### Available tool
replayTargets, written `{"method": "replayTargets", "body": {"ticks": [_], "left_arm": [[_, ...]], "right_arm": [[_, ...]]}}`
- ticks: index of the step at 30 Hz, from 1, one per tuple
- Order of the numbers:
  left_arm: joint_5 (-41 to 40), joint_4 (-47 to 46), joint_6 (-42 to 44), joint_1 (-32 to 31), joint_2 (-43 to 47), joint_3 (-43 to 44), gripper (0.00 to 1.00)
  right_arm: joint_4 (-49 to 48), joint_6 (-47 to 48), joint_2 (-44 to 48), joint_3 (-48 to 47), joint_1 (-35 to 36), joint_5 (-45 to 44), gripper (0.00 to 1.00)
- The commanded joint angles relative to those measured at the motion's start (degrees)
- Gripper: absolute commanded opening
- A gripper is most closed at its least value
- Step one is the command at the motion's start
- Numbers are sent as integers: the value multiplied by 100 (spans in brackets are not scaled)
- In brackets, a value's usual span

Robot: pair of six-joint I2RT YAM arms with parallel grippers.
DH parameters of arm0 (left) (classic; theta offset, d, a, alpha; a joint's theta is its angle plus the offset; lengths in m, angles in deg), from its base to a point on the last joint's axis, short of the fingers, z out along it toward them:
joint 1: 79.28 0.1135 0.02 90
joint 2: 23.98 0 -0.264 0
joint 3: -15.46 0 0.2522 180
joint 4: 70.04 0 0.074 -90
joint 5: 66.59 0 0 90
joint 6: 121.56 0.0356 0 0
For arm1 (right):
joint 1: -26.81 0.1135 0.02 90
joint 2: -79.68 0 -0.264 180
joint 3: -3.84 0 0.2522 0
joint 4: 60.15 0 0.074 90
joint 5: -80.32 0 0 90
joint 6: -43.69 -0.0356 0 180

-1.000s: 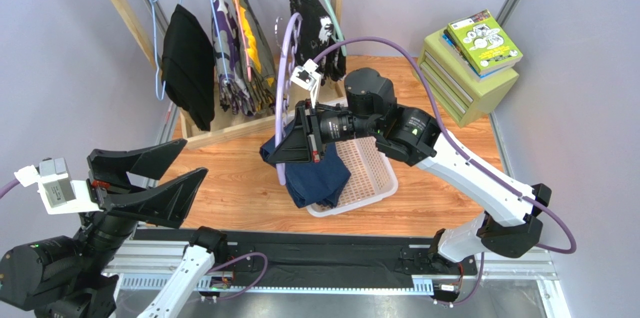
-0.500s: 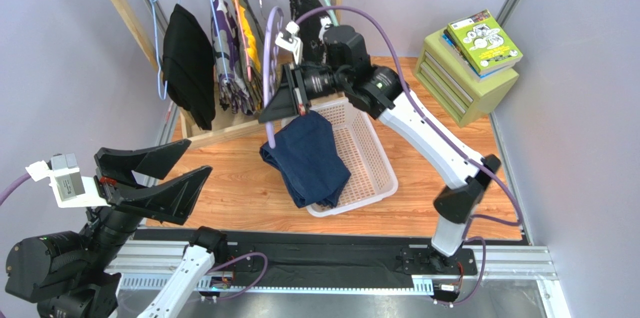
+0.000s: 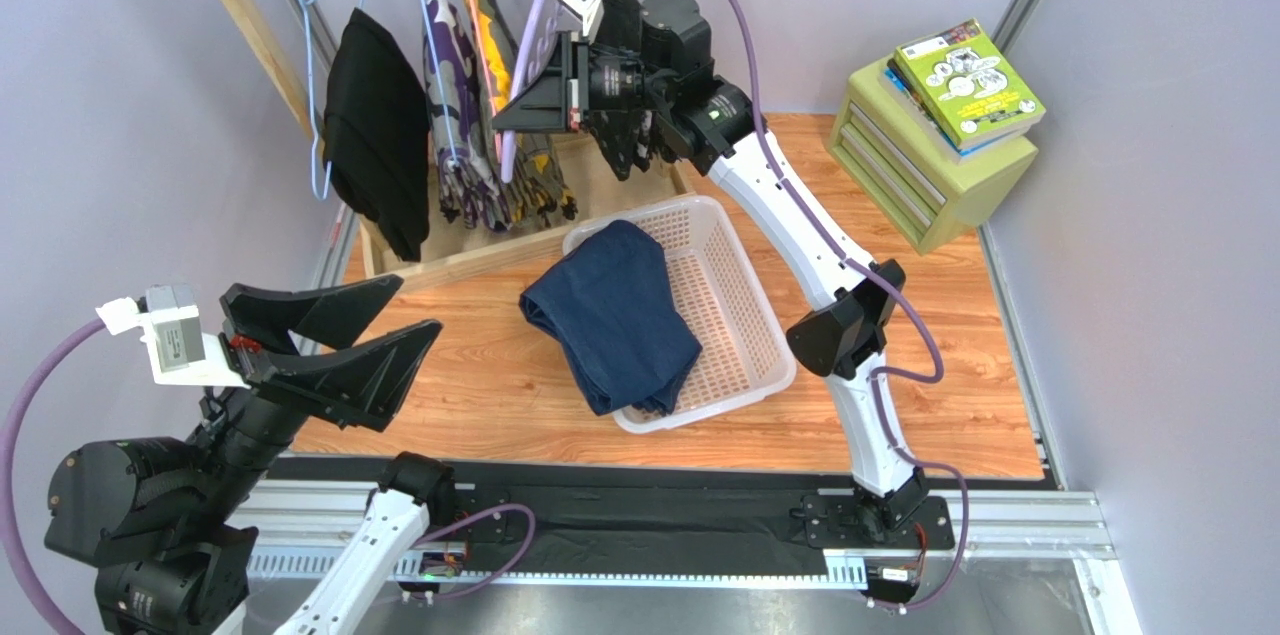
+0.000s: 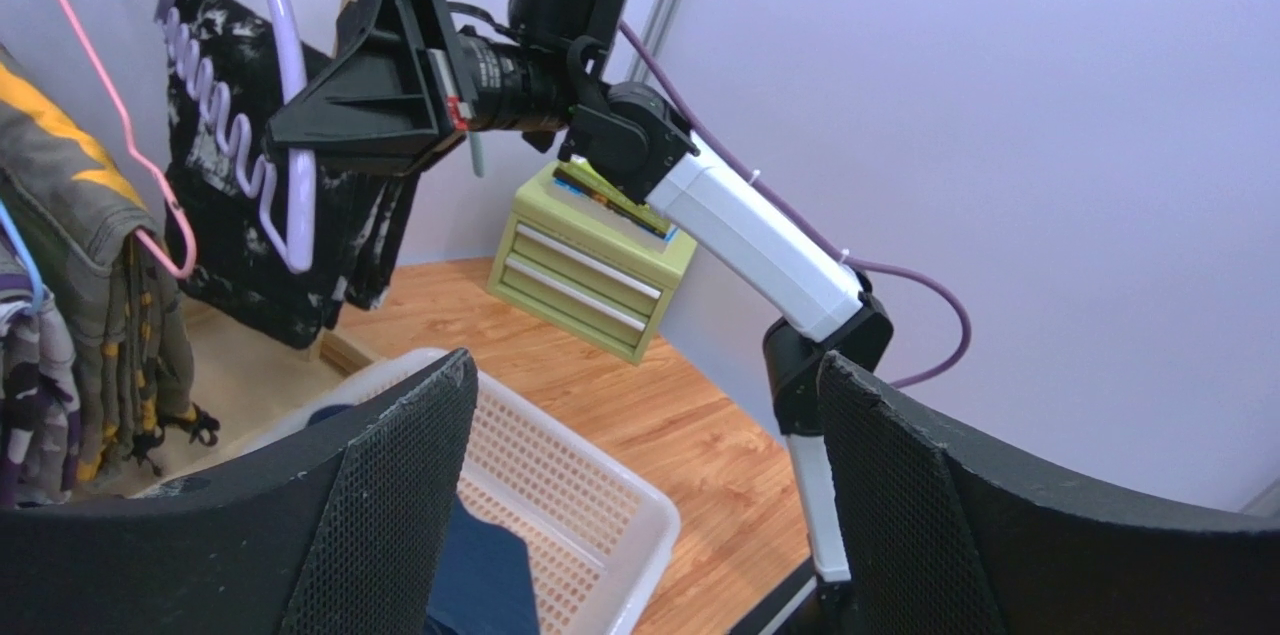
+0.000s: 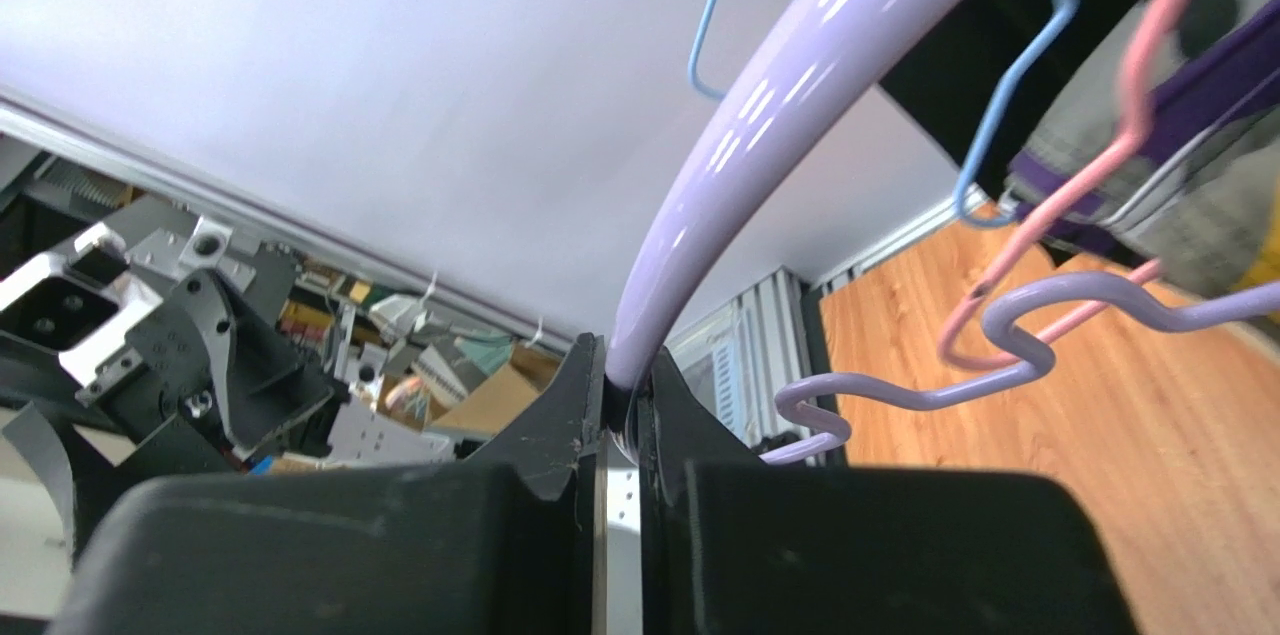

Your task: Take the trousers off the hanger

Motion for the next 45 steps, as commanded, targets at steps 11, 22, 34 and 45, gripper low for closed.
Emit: {"method": "replayTargets", "body": {"ticks": [11,22,34,45], "left_arm": [[-52,15,1247,-1,-1999,439,68],[-727,533,2786,-10,-2977,986,54],[-1167,578,3103,-89,-3435,1100,48],[-1510,516,3209,-221,-3699,1170,35]], "right_arm": [[-1100,-460,367,162,48,-389,0],[-730,-970,780,672,198,-1110,0],[-695,-1076,930,962,295,-1215,0],[-792,-1199,983,945,426,-1180,0]]}}
